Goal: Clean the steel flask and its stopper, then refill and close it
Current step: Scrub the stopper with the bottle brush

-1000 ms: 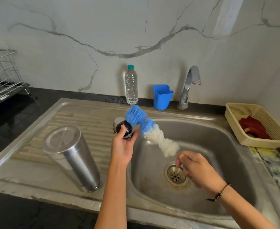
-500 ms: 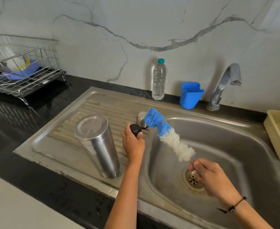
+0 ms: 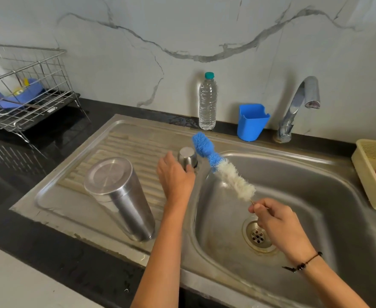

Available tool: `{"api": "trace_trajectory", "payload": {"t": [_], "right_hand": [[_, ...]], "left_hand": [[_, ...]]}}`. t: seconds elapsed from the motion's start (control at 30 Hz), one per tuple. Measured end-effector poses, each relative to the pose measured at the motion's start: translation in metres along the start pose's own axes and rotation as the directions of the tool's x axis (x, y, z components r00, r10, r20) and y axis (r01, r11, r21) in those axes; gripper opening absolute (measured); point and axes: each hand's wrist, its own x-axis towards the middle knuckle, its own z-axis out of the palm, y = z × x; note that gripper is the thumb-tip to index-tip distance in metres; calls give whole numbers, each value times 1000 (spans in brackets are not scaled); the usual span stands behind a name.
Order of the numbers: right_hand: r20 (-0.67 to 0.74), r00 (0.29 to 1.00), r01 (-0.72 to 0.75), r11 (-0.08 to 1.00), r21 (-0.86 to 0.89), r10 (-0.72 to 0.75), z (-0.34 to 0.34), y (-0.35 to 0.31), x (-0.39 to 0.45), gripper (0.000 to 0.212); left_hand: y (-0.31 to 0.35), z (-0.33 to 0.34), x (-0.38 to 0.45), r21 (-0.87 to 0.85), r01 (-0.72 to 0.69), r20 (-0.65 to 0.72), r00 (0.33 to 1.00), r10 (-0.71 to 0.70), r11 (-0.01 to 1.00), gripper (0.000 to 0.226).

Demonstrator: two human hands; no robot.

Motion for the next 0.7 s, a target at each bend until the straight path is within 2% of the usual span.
{"api": "trace_trajectory", "payload": {"t": [0.1,0.3,0.37,0.43,0.5,0.57,0.63,0.7], "right_hand": [[-56,998,-7,999,51,10,-4,-2,5,24],[-115,993,-7,998,62,14,-22,-3,7,23],[-135,991,-2,1000,23,5,-27,-4,5,22],[-154,988,21,999,-47,-28,-33,-5,5,20],[-192,977,61,985,-164,-92,-41,-10,5,14],[-227,952,113,924,-365,-206,-54,-24,4,12],[-209,935,99,777,-621,-287,-67,-49,6,20],[-200,917,37,575,-817,-344,-81,-80,13,25]], "left_hand": [[23,6,23,118,-62,77,996,53,991,60],[33,37,60,460,-38,300,947,-115,887,54],[26,47,64,526,-48,311,940,-140,849,48],[18,53,66,511,-52,297,947,-119,858,41],[16,56,66,439,-66,292,954,-73,896,45],[20,55,59,273,-67,295,955,-17,960,56],[31,52,43,-41,-7,308,951,20,999,56],[45,50,20,-390,152,347,938,-8,908,44]]}}
